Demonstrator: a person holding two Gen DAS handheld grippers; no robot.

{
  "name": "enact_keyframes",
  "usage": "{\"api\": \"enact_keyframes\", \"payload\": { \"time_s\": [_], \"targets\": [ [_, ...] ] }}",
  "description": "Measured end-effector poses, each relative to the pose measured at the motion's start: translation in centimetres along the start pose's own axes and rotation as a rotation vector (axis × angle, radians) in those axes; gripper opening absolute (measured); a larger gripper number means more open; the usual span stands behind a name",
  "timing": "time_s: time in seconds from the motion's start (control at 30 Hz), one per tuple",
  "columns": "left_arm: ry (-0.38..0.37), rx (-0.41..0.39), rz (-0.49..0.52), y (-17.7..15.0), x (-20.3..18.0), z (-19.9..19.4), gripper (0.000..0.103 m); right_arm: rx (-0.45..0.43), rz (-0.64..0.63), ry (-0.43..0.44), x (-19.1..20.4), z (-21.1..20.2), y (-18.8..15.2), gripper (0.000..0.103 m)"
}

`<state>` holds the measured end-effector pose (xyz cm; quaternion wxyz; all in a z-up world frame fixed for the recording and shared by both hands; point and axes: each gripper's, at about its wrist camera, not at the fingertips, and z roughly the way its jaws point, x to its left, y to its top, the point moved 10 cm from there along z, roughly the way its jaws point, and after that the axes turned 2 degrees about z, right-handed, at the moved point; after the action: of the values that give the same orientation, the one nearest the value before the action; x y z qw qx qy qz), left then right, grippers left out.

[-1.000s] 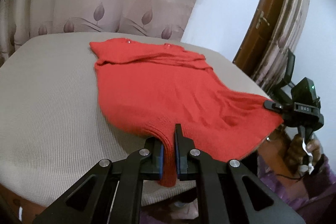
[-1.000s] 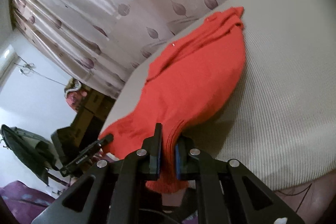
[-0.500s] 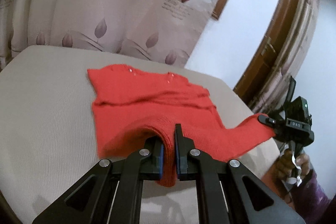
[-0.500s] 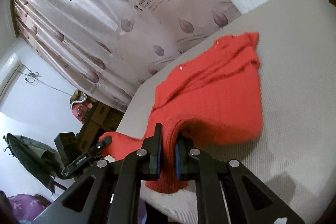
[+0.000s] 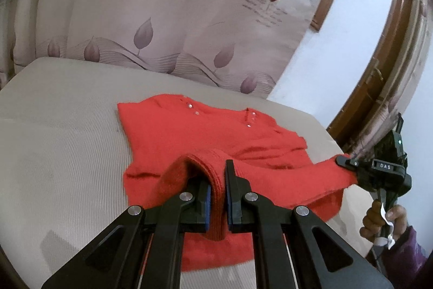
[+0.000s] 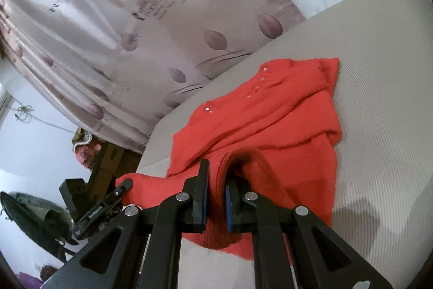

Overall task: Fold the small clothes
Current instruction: 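Carry the held hem with both grippers over onto the collar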

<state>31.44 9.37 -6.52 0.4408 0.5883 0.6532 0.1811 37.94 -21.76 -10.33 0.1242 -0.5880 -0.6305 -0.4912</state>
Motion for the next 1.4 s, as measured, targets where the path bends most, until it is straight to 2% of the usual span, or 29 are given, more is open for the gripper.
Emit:
{"api": "enact_keyframes", "payload": {
  "time_s": [0.47,1.4],
  "targets": [
    [0.048,-0.008,0.01,1.7,2.0,3.6,0.008,-0.003,0.002,-0.018,-1.0,3.1,3.4,0.01],
    [0.11,0.04,0.025,2.5,4.3,8.5,0.009,0.013,0.018,-0.08,-4.1,6.7,5.4,0.01]
  ]
}}
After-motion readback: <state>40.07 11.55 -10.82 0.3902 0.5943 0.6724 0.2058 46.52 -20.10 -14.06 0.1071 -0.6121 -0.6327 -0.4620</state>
